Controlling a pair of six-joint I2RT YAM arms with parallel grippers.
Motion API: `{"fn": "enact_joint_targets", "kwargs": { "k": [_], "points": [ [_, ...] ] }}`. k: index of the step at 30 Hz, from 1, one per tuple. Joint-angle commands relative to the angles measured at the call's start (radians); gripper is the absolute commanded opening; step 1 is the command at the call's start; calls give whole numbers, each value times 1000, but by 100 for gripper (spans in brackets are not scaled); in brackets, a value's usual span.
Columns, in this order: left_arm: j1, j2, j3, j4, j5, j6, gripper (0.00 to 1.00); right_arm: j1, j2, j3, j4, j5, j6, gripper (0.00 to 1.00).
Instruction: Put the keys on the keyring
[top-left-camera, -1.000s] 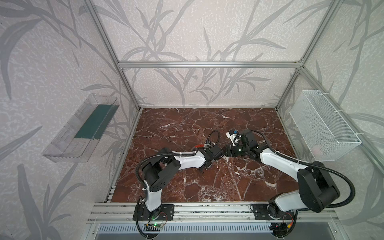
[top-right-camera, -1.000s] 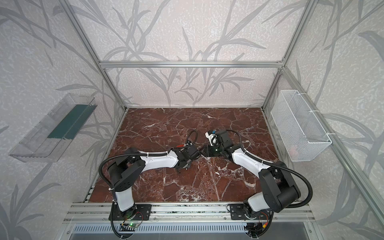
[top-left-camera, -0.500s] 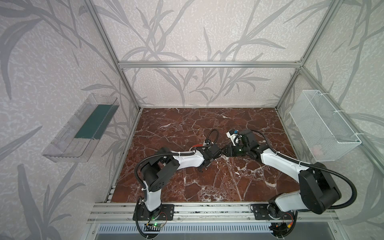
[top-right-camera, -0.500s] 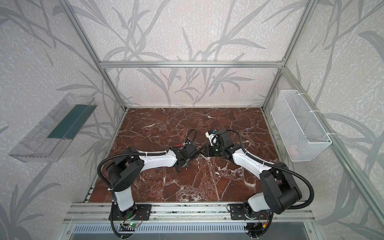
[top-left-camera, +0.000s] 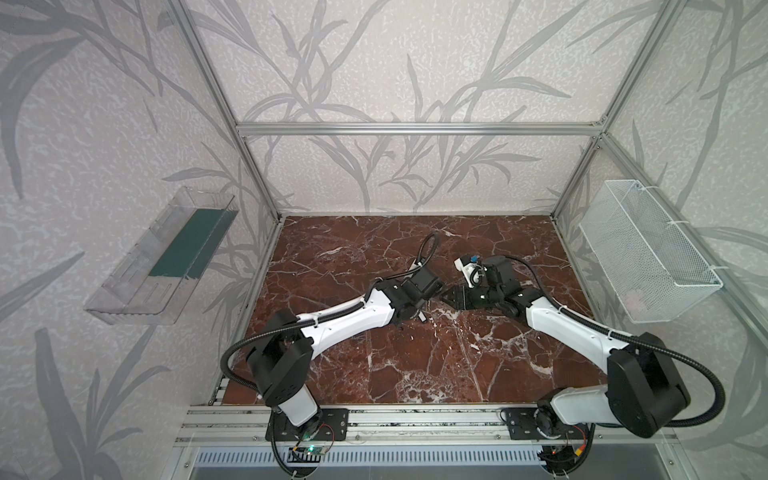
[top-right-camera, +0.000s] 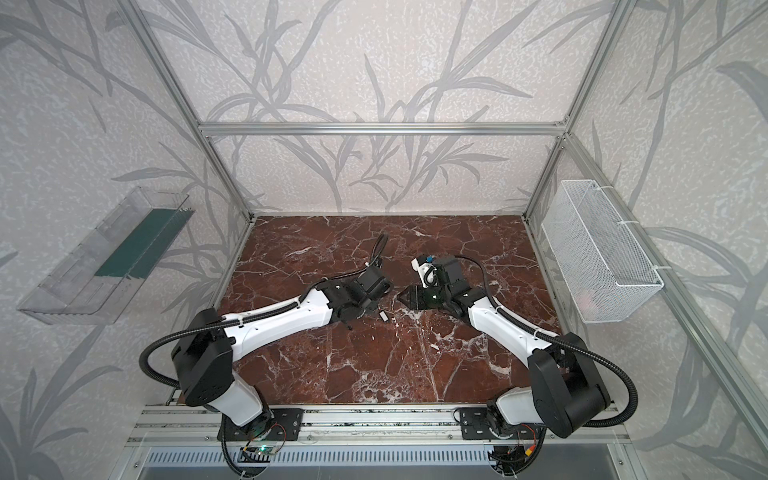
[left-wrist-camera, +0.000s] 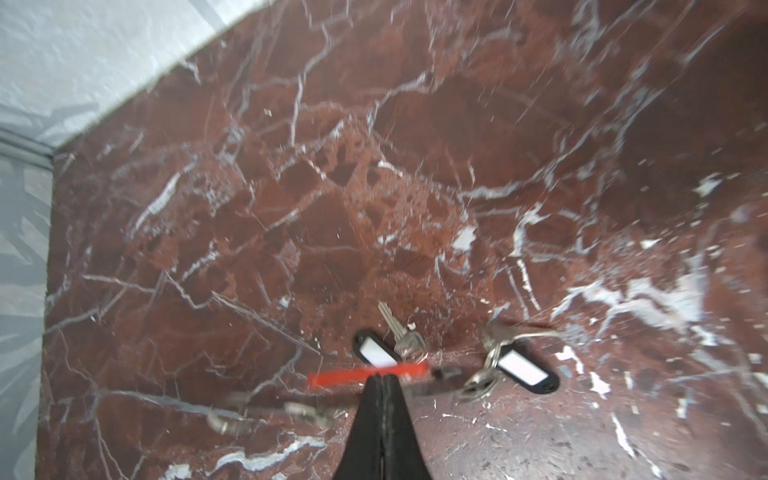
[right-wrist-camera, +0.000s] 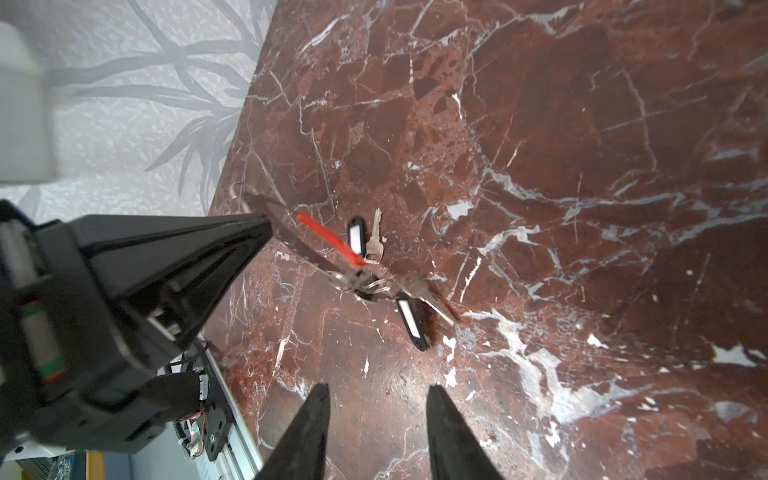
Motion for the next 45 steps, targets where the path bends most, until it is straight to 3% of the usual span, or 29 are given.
{"fn": "enact_joint_targets", "kwargs": {
  "k": [1,9,22,29,38,42,45],
  "points": [
    [14,-64,63,-76,37,95,0,2,-52,67,-18,7,-14,40],
    [53,-165,164,-70,273,227,0,-2,-115,151,-14,-24,-40,40],
    [159,-268,228,-72,716,333,0,-18,-156,163,244,-253,-77,39],
    [190,-281,276,-94,802,341,0,-19,-132,153,392,-357,-26,37],
    [218,-277,304,-76,883,315,0,27,-142,120,441,-314,-44,30],
    [230,-289,308,-64,919,304,0,16,-107,104,555,-375,65,29],
    [249,-301,304,-36,956,279,0,8,-75,66,777,-409,199,29]
  ]
}}
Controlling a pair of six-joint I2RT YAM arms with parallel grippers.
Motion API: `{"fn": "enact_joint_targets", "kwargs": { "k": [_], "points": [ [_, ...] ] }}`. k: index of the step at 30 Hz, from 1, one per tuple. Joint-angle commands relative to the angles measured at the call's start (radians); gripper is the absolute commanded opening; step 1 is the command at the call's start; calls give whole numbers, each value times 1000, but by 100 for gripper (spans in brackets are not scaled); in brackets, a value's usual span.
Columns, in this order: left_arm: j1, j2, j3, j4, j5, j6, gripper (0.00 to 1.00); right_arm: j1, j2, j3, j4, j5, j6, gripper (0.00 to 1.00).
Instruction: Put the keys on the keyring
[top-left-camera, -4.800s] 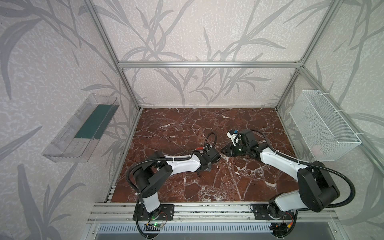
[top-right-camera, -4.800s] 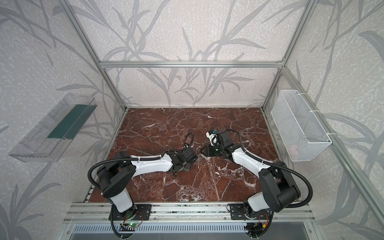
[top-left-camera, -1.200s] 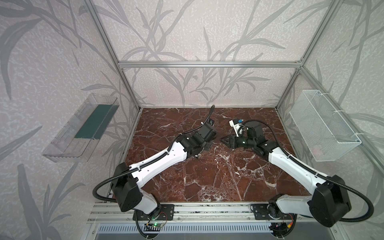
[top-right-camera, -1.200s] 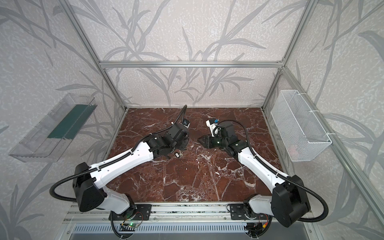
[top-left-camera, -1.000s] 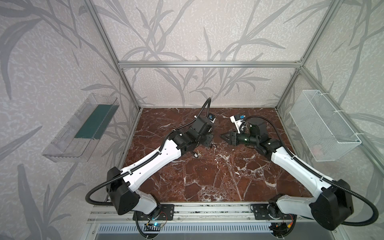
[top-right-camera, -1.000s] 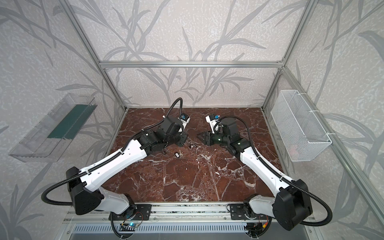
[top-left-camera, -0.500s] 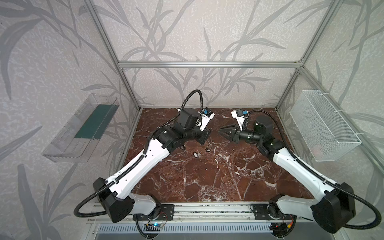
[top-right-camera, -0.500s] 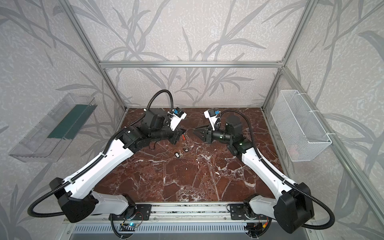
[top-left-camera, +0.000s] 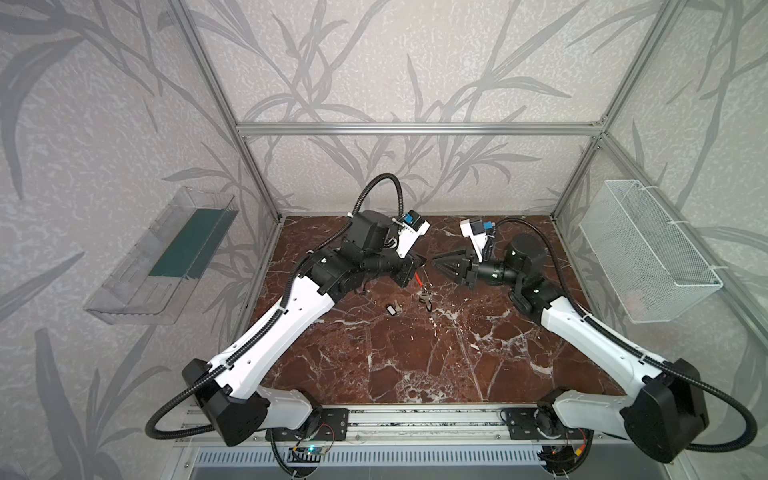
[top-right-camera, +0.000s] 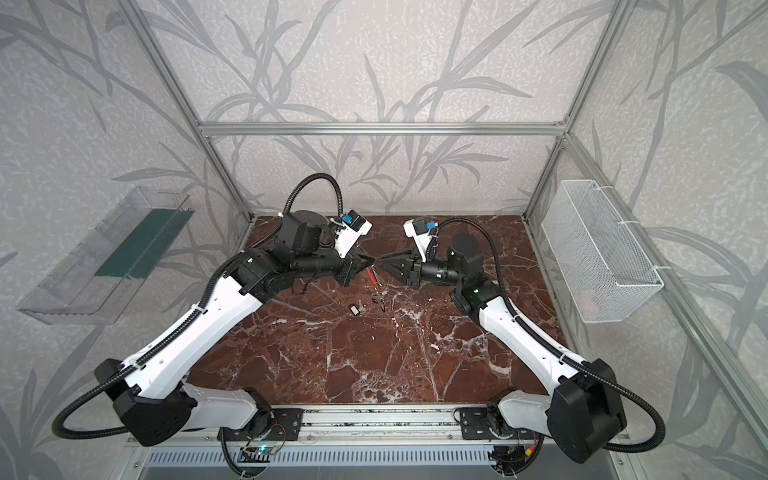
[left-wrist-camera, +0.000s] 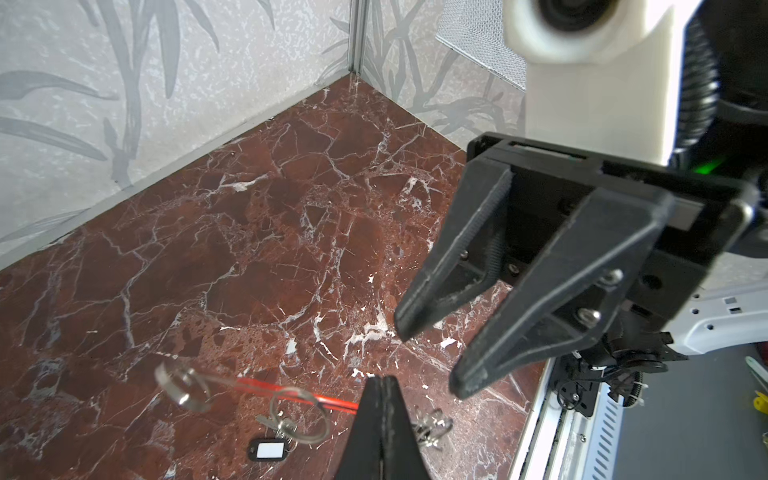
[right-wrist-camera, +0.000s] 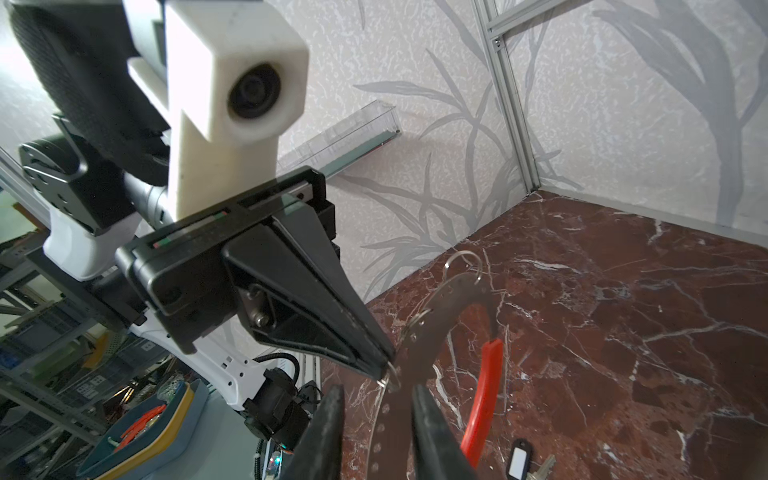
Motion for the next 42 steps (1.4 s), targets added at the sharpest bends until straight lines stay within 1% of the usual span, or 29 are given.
{"fn": "enact_joint_targets", "kwargs": {
  "k": [1,2,5,11,15,23,28,40,42],
  "points": [
    [26,-47,30,63,74,-25,0,-8,32,-39,303,-55,179,29],
    [36,-52,27,81,90,-40,0,-11,44,-42,358,-56,213,29],
    [63,-57,36,119,150,-74,0,-19,75,-36,446,-63,291,28],
    [70,-50,70,118,204,-84,0,-21,128,-29,626,-76,399,25],
    [70,-50,78,111,225,-91,0,-20,142,-23,632,-74,402,21],
    [69,-54,73,120,248,-117,0,-12,165,-9,708,-100,467,17],
    [70,-58,67,132,255,-124,0,2,182,-9,753,-114,499,17],
    [69,-56,58,139,276,-137,0,37,194,7,764,-114,501,17],
    [69,-54,57,137,279,-140,0,39,194,9,762,-113,500,14]
  ]
}}
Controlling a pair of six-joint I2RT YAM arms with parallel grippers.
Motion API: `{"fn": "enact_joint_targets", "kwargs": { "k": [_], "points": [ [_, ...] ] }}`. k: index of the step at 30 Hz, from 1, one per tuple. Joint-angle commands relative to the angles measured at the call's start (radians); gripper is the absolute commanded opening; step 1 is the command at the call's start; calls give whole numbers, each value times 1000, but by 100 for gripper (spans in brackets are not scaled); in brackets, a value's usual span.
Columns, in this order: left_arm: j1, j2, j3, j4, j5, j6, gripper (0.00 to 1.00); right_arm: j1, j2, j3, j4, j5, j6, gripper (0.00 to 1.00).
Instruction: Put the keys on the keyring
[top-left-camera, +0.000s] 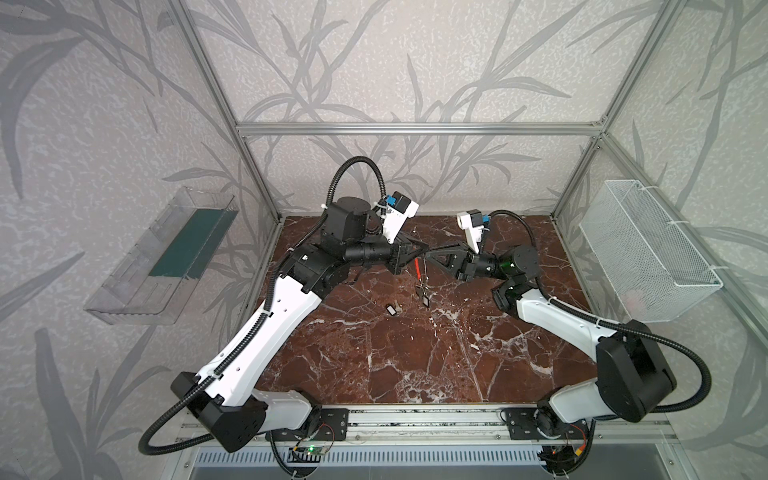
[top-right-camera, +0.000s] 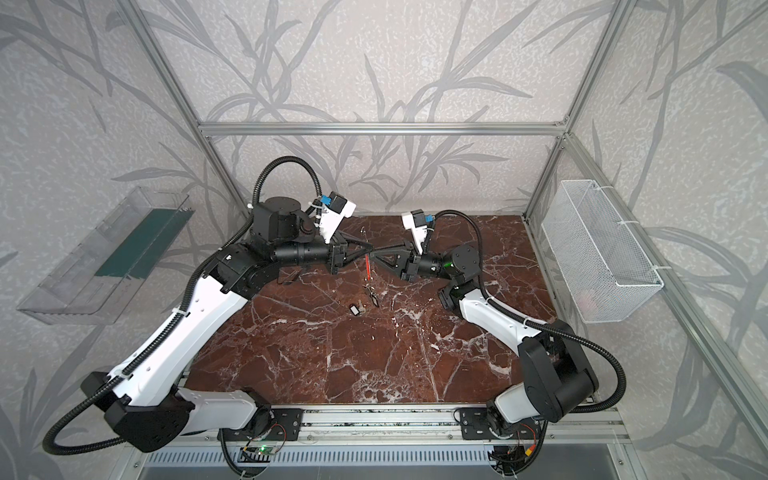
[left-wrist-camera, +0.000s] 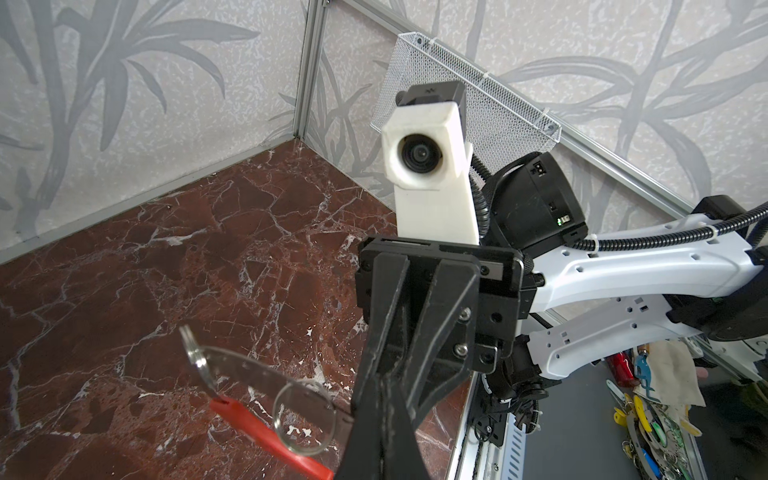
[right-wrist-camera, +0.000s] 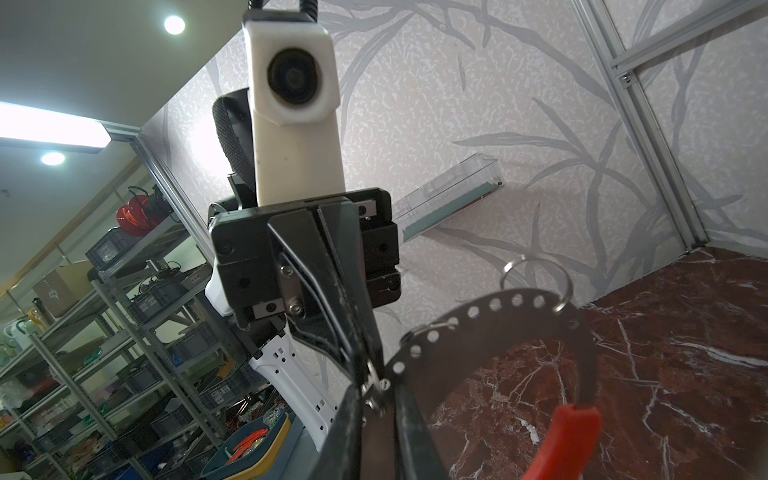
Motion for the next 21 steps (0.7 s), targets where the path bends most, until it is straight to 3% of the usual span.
{"fn": "enact_joint_targets", "kwargs": {
  "k": [1,13,16,21],
  "points": [
    [0,-24,10,42,35,-5,0,7,0,38,44,-11,4,13],
    [-1,-12,2,39,69,-13,0,9,-26,33,61,17,3,12],
    [0,-8,-3,42,73,-19,0,12,-32,31,73,23,10,0],
    [-1,-12,-16,62,59,-35,0,12,-44,19,76,43,8,0]
  ]
}}
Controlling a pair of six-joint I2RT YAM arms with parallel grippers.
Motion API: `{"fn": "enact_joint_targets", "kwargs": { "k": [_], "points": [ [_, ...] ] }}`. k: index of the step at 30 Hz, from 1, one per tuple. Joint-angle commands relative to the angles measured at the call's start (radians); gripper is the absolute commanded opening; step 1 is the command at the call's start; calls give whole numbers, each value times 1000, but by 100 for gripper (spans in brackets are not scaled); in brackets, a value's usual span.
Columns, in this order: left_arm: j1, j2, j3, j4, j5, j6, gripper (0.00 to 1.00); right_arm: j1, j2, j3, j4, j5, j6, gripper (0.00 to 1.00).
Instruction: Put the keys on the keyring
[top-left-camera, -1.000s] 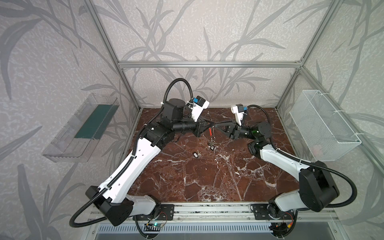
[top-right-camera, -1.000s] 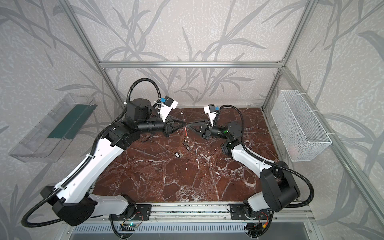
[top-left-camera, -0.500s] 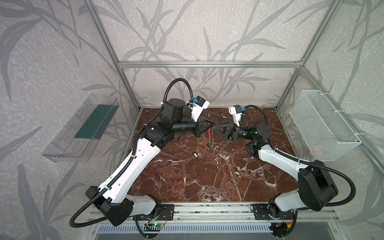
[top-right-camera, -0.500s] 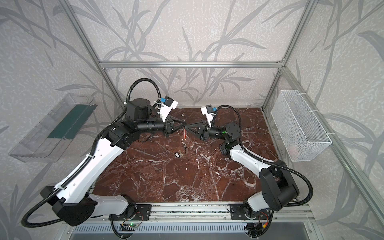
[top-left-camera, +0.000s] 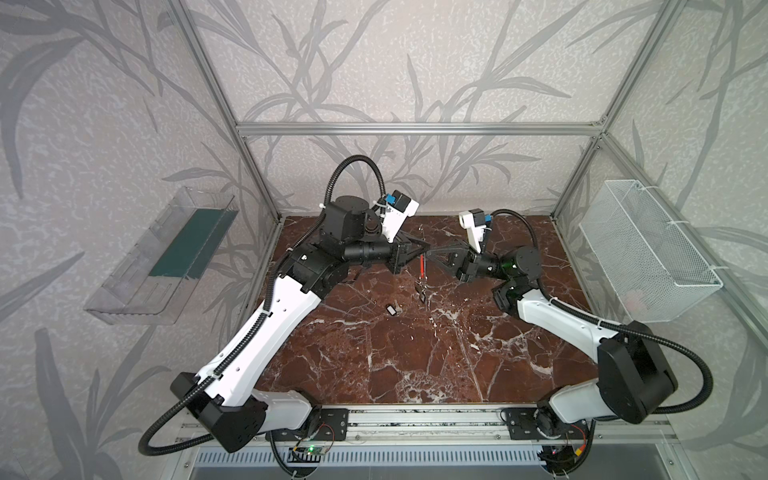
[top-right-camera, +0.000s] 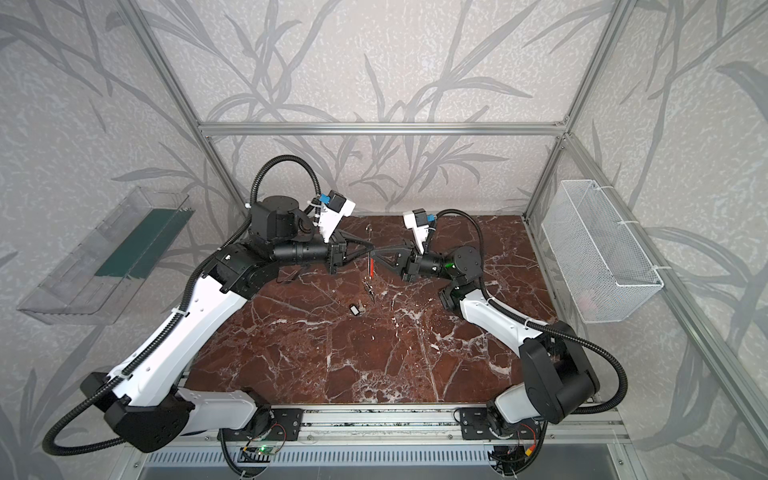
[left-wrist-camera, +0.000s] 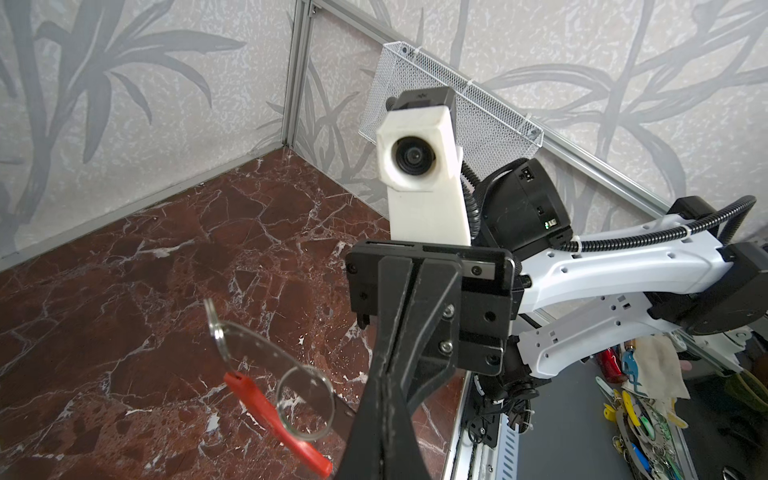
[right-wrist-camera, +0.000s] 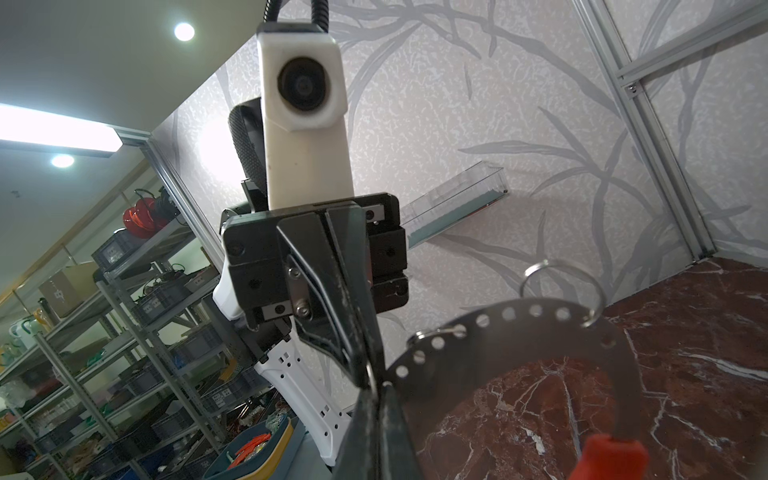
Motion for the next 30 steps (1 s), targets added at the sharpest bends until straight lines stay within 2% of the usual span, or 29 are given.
{"fn": "enact_joint_targets", "kwargs": {
  "k": [1,2,3,4,5,9,13,18,23,30],
  "points": [
    [-5,-17,-17,38,15,-27,0,9,-37,14,48,37,-14,0],
    [-3,-20,-18,46,8,-36,0,10,-41,8,45,43,-18,0],
    [-2,-23,-19,56,2,-44,4,10,-45,3,46,49,-21,0],
    [0,-29,-20,70,-6,-57,18,10,-49,-1,44,56,-27,0],
    [5,-35,-23,85,-14,-73,25,10,-54,-6,39,66,-35,0],
    [30,-73,-51,179,-55,-164,32,10,-77,-14,11,103,-72,0],
    [57,-146,-136,321,-128,-247,33,9,-85,-11,-2,121,-90,0],
    [69,-169,-187,382,-133,-294,34,8,-88,-16,-3,144,-95,0],
    [67,-169,-260,524,-67,-374,34,7,-96,-13,-13,170,-100,0],
    [65,-141,-300,594,0,-434,33,8,-103,-11,-21,180,-102,0]
  ]
}}
